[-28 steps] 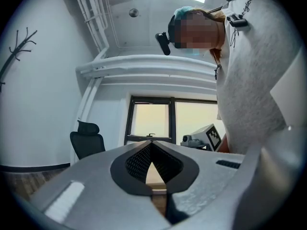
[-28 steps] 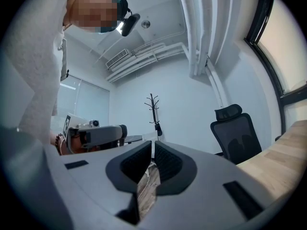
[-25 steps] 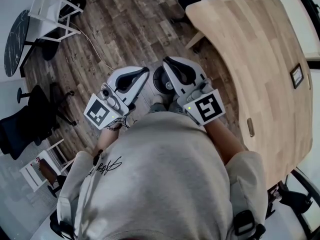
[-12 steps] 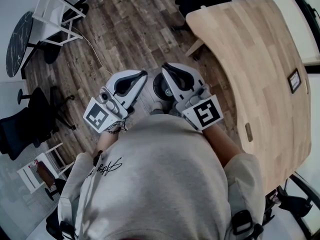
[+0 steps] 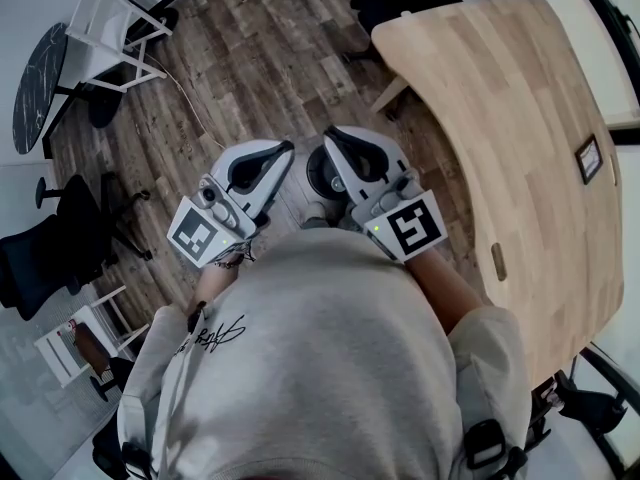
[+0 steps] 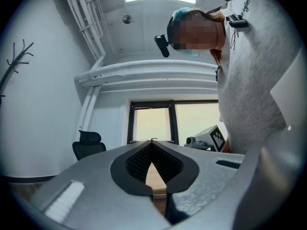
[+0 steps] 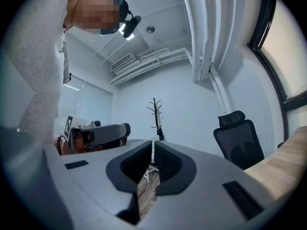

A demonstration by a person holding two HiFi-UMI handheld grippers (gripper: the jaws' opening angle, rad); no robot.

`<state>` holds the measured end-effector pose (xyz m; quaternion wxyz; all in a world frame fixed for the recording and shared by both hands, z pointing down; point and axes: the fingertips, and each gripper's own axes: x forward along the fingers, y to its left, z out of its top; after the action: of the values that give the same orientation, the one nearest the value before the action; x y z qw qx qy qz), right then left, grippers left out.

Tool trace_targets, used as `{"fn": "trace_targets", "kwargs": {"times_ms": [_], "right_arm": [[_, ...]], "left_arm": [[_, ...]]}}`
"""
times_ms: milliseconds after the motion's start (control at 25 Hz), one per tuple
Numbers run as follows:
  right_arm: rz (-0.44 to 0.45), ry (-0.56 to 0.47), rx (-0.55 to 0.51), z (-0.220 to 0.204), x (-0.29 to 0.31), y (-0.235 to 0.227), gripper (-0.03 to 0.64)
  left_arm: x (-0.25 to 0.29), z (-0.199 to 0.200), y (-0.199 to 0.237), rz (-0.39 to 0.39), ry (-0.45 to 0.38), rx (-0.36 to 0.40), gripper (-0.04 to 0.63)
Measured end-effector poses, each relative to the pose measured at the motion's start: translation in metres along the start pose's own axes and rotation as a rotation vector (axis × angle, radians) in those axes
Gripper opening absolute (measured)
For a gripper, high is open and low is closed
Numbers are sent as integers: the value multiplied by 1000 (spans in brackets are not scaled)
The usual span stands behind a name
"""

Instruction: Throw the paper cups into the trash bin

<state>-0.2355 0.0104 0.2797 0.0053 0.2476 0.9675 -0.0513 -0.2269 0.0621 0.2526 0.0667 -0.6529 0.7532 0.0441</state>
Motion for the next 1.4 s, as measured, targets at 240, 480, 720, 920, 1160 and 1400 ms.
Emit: {"fn": "trace_targets", "kwargs": {"times_ms": [240,480,720,920,1160,1400], "right_arm": [[0,2,3,-1,-1,4,23],[2,5,0,-2,-2,5,21],[1,1,-9,-1,0,6,21],[-6,-3,-16,0,0,6,12],[-6,7,-44,0,2,7,10],[-17,6,-19,-3,1,4,9]], "left_arm": [[-3,0,-2,1,-1,-3,0],[-5,0,-3,9,-3,-6,0],[-7,-1,-2,6,3,-5,0],[-7,0,-2,1,6,-6,0],[-8,-3,-2,-16,12,-2,0],[-7,-3,-3,-21,13,5,0]]}}
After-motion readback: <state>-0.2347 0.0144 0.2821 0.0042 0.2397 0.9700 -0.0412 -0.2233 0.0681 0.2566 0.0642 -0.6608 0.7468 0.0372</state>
